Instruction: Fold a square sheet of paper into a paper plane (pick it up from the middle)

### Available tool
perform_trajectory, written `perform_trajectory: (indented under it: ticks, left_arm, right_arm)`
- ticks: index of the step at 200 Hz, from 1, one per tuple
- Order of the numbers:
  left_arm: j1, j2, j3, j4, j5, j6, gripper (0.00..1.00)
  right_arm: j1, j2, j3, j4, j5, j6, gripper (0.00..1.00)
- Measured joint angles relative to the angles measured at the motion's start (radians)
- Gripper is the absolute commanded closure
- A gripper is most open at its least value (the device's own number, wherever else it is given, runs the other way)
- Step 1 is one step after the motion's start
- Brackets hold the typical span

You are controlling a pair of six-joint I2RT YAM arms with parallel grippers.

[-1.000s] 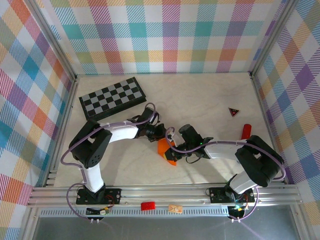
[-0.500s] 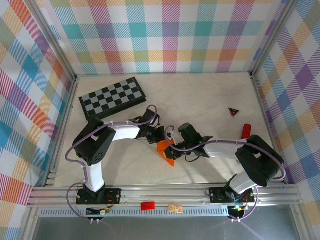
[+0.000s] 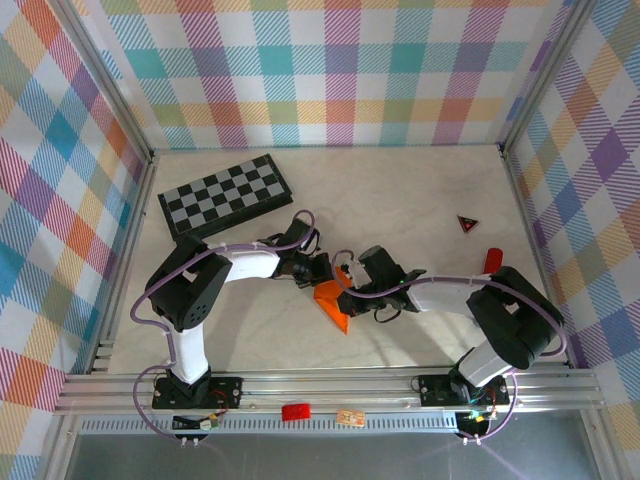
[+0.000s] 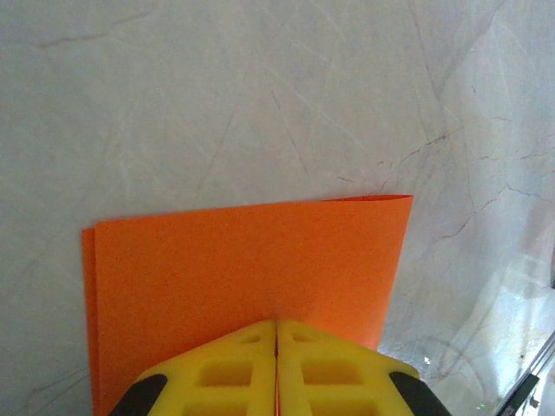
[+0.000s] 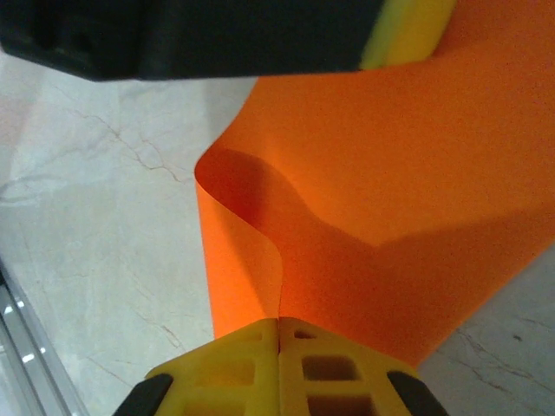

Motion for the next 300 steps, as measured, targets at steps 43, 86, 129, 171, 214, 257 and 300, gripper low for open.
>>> perform_trajectory:
  ticks: [43,86,129,171,214,257,300]
  left_arm:
    - [0.0,-0.001,-0.002,0.001,-0.001,0.0,0.91]
    - [-0.001,-0.001,-0.003,0.002,-0.001,0.0,0.91]
    - [-0.001,-0.001,-0.003,0.004,-0.002,0.0,0.91]
    - [-0.001,-0.001,-0.003,0.004,-0.003,0.0,0.91]
    - [-0.001,-0.001,-0.003,0.004,-0.003,0.0,0.91]
    - [-0.001,-0.001,-0.003,0.004,-0.003,0.0,0.91]
    - [-0.001,-0.001,-0.003,0.004,-0.003,0.0,0.91]
  right_arm:
    - [0.0,0.01,0.0,-0.005,0.007,0.014,0.92]
    - [0.0,0.01,0.001,-0.005,0.016,0.014,0.93]
    - [0.0,0.016,0.001,-0.007,0.031,0.014,0.93]
    - [0.0,0.018,0.001,-0.012,0.049,0.017,0.93]
    - [0.0,0.018,0.001,-0.012,0.06,0.018,0.93]
    - [0.0,0.018,0.001,-0.012,0.06,0.018,0.93]
    - [0.0,0.017,0.001,-0.02,0.06,0.017,0.93]
